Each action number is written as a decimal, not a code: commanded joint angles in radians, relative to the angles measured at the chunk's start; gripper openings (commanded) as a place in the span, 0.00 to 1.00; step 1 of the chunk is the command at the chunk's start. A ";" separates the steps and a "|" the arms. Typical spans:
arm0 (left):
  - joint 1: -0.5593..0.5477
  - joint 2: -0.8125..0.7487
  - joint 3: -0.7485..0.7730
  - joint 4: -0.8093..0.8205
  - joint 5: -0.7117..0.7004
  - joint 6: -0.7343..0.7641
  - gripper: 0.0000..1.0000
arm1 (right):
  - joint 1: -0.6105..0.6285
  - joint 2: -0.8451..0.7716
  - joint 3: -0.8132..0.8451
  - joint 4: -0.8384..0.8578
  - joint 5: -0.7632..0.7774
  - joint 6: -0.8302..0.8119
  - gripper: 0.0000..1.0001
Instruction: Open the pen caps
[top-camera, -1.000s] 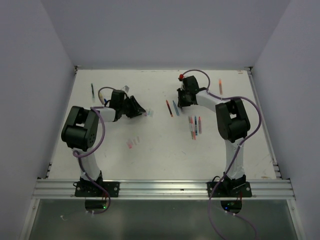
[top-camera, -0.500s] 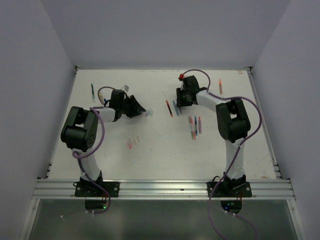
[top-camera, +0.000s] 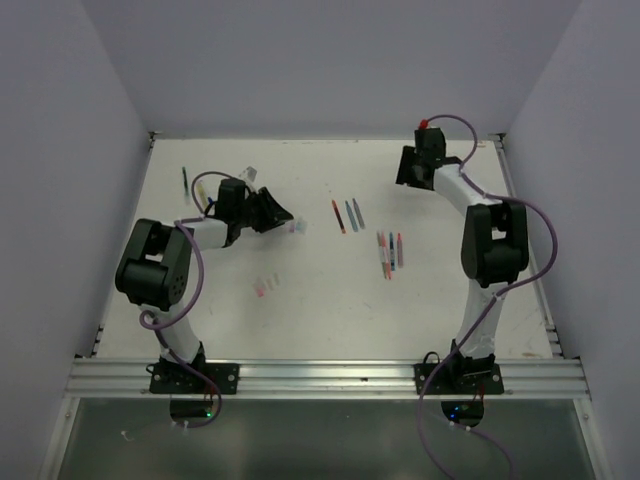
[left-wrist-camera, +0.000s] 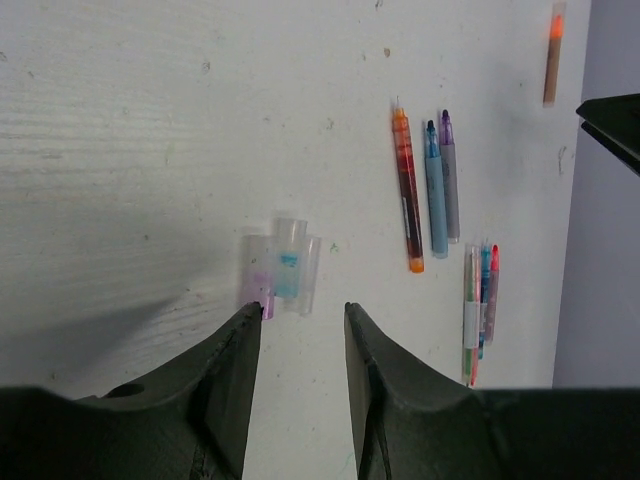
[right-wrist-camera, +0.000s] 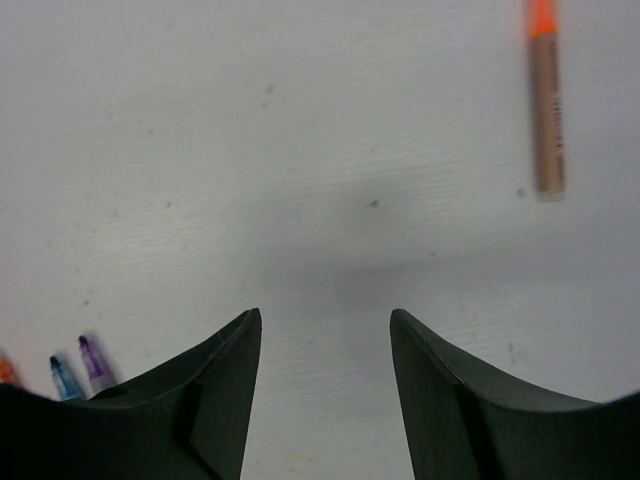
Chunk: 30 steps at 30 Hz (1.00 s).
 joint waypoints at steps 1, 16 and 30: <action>-0.004 -0.049 -0.013 0.073 0.030 -0.018 0.42 | -0.055 0.024 0.073 -0.056 0.074 0.029 0.58; -0.017 -0.032 -0.025 0.102 0.040 -0.030 0.43 | -0.173 0.178 0.215 -0.103 0.105 0.012 0.62; -0.031 -0.003 -0.008 0.114 0.039 -0.040 0.43 | -0.233 0.288 0.320 -0.114 0.024 -0.028 0.60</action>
